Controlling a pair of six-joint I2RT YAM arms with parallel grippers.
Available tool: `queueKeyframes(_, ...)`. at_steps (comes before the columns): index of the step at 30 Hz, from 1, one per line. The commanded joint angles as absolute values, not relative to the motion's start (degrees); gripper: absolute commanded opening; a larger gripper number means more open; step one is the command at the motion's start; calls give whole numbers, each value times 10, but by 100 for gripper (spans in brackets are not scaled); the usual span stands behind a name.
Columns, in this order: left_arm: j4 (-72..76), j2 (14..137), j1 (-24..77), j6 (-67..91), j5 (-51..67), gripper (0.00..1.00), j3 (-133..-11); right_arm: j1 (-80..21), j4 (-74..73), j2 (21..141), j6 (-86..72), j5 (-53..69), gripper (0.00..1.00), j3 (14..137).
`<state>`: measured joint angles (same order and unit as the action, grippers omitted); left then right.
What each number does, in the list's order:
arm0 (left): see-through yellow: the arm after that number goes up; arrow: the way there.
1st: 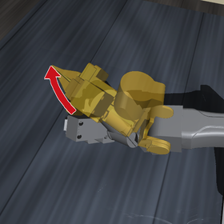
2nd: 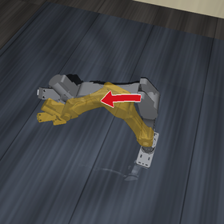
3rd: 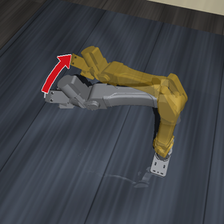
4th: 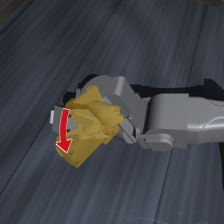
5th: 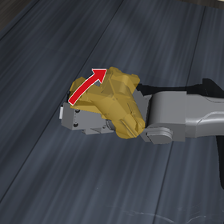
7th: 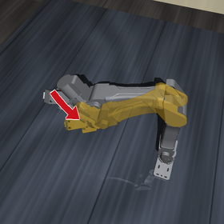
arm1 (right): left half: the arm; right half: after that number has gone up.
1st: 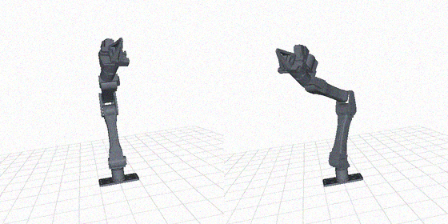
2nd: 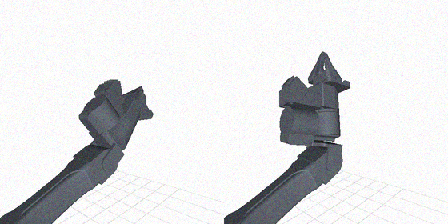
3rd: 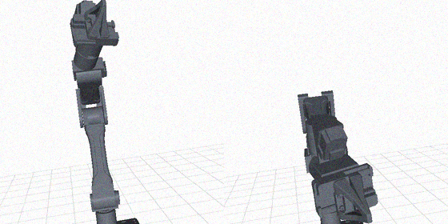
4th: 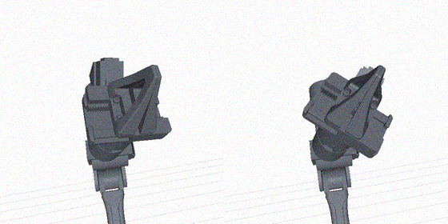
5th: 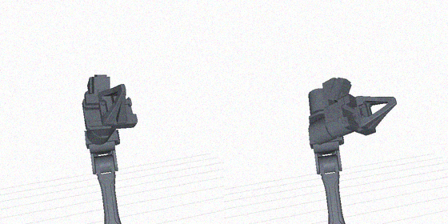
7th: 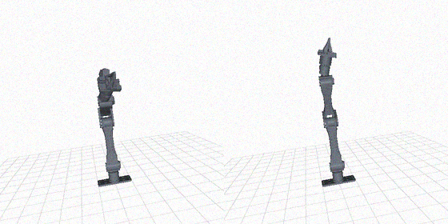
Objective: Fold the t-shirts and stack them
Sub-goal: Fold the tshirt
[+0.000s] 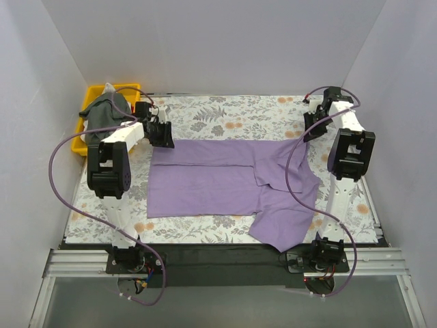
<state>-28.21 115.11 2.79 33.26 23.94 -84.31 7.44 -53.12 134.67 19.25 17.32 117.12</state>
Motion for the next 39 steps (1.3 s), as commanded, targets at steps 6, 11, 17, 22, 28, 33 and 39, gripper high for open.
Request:
queueKeyframes(6,-343,1230,4,323,168,24,-905,71,-483,1404,185,96,1,1244)
queueKeyframes(11,-359,1304,1,325,154,22,-980,64,-457,1447,189,69,1,1297)
queueKeyframes(17,-394,1375,-17,331,179,24,-1090,55,-401,1477,199,46,1,1355)
queueKeyframes(22,-410,1306,-17,313,295,31,-1133,54,-393,1376,231,107,43,1351)
queueKeyframes(28,-482,1161,-22,253,393,53,-1093,45,-432,1130,361,161,93,1169)
queueKeyframes(33,-576,1029,-26,126,405,54,-964,30,-567,988,483,181,83,1033)
queueKeyframes(39,-604,915,-28,48,374,54,-805,2,-640,872,546,136,69,797)
